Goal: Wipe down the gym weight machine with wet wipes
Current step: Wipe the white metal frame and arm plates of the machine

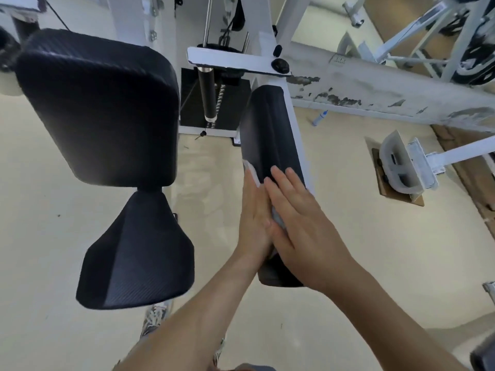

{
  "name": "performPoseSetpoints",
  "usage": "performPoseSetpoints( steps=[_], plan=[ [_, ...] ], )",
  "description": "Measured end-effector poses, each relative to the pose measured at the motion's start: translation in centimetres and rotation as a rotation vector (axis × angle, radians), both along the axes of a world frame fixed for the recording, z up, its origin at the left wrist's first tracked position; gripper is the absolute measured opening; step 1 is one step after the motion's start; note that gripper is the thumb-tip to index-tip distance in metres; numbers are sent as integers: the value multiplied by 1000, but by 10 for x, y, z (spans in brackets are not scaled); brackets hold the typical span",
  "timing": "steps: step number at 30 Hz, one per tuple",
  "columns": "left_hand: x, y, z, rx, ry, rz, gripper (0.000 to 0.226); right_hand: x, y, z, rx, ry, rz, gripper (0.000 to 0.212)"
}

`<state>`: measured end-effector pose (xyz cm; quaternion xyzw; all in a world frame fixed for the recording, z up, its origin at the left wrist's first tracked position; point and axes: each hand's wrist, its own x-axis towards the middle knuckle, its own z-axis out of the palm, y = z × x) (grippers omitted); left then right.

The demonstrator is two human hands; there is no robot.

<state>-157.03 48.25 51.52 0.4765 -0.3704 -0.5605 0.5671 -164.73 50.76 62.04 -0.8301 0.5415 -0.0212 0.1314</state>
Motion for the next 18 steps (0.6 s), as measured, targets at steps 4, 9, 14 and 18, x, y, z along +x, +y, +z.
performPoseSetpoints(
  steps=[4,9,14,18],
  plan=[
    [-19,70,19,-20,233,-11,60,-12,1,0,90,-299,-82,61],
    [6,11,7,309,381,-54,80,-11,1,-5,40,-384,-121,62],
    [2,31,-6,388,422,-71,79,-13,2,-8,11,-436,-164,59],
    [-13,69,5,262,398,-3,86,-13,8,-9,-94,-553,-256,46]
  ],
)
